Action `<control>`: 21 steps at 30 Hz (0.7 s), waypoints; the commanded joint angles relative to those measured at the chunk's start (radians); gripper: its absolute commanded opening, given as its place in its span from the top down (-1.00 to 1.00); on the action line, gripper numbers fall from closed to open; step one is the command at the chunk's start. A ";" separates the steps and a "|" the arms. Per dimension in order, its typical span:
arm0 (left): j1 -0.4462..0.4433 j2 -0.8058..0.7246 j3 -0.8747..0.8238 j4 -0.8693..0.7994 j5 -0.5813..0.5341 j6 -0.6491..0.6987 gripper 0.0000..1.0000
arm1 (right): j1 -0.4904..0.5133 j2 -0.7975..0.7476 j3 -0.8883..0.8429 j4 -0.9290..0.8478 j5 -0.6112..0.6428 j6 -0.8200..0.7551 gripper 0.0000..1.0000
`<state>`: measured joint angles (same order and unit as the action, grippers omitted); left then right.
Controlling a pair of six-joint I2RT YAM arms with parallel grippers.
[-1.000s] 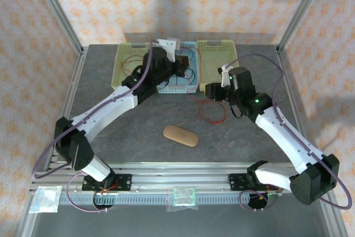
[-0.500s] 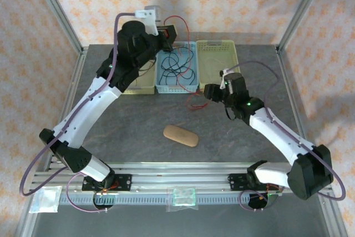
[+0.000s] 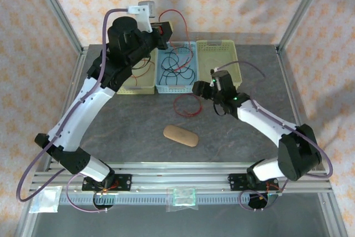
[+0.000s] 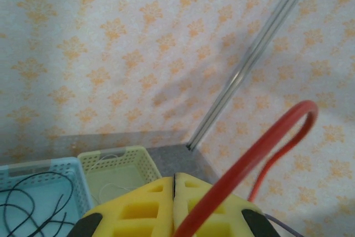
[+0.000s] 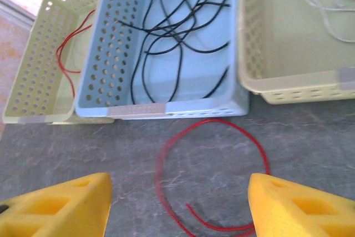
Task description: Untangle the cables
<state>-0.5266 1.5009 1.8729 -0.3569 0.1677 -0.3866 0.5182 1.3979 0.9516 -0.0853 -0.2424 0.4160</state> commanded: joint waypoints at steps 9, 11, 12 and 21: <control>0.231 -0.057 -0.096 -0.102 -0.172 0.050 1.00 | 0.024 -0.290 -0.103 0.031 0.150 -0.070 -0.49; 0.263 -0.047 -0.109 -0.095 -0.175 0.055 1.00 | 0.025 -0.359 -0.130 0.031 0.151 -0.093 -0.63; 0.282 -0.040 -0.114 -0.090 -0.167 0.055 1.00 | 0.027 -0.396 -0.148 0.035 0.151 -0.103 -0.68; 0.402 0.067 -0.054 -0.065 -0.113 0.058 1.00 | 0.036 -0.568 -0.272 -0.007 0.137 -0.130 -0.76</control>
<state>-0.1524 1.5314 1.7729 -0.4381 0.0280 -0.3420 0.5472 0.8593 0.7128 -0.0704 -0.1257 0.3012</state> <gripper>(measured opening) 0.052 0.877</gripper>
